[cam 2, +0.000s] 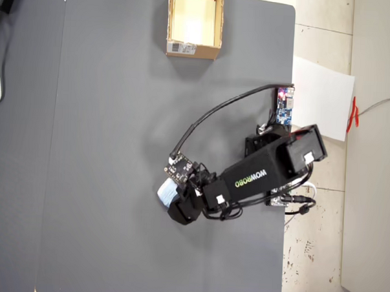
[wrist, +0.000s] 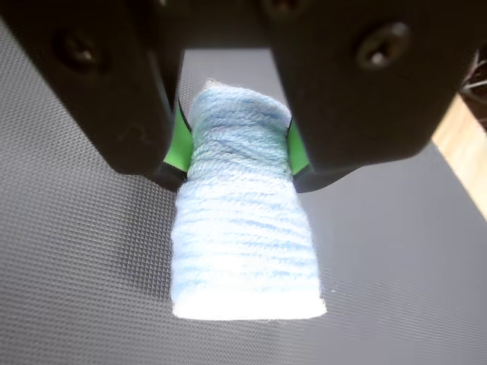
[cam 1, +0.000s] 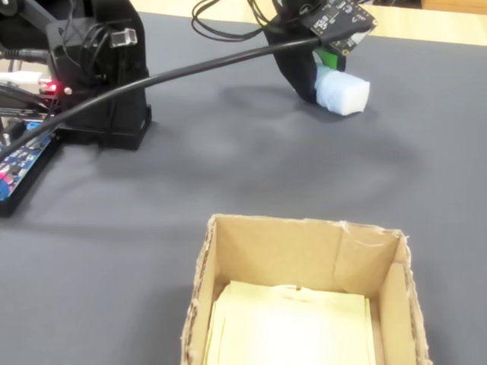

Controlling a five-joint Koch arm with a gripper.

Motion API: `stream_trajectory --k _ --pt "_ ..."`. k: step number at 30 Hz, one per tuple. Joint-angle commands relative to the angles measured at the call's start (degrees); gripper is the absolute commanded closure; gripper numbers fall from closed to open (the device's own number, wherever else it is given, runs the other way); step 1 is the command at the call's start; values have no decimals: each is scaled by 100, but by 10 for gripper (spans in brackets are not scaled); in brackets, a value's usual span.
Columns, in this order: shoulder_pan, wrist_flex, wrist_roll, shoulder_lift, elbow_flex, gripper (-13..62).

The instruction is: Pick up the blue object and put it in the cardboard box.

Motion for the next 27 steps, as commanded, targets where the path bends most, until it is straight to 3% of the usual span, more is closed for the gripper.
stream_trajectory --k 1,15,27 --pt "18 -501 -35 299 -158 442" --pt "958 -1837 -1195 2646 1187 443" --pt "2918 -3252 -2487 4219 2707 442"
